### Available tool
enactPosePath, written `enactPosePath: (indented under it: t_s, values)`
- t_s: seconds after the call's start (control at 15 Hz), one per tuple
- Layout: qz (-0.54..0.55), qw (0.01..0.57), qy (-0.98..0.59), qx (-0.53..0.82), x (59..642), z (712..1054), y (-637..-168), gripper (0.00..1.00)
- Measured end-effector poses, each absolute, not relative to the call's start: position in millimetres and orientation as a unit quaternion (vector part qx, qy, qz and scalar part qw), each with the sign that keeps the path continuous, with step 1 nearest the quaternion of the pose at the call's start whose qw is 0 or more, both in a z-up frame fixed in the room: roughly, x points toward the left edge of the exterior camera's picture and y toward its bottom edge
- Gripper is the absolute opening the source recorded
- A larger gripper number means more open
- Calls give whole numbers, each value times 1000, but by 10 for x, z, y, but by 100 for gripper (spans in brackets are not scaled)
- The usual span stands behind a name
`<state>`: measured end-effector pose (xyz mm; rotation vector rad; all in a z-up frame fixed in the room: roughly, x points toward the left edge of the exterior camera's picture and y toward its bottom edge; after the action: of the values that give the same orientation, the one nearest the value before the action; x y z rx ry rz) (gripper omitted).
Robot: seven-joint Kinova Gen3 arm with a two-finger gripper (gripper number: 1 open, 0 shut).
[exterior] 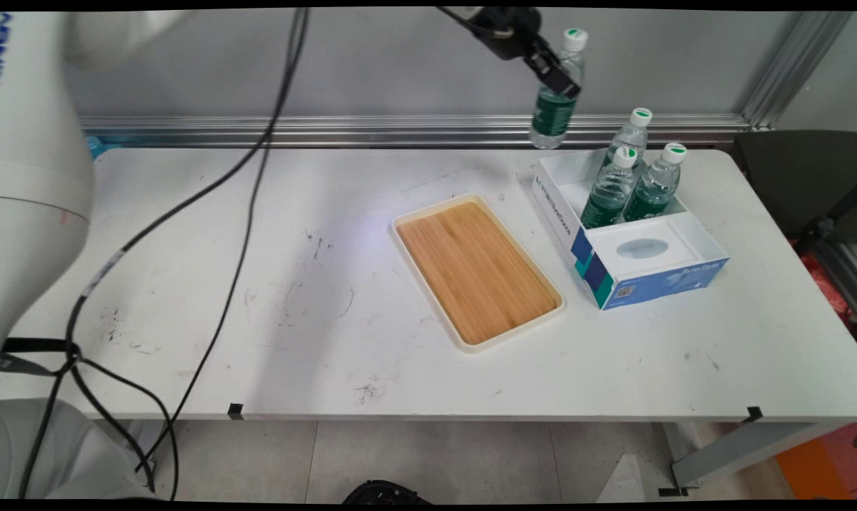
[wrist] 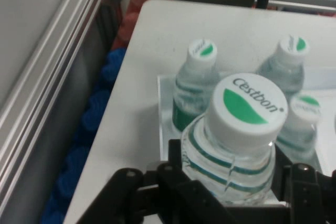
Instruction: Place the picked object on the tray
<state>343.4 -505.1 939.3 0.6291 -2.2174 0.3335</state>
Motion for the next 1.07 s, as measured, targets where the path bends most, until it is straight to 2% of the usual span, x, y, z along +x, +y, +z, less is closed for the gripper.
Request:
enactPosePath:
  t_s: [0.53, 1.07]
  values:
    - [113, 365, -882, 277, 4175, 9407, -4363, 0]
    - [111, 357, -888, 267, 4517, 9031, -4108, 0]
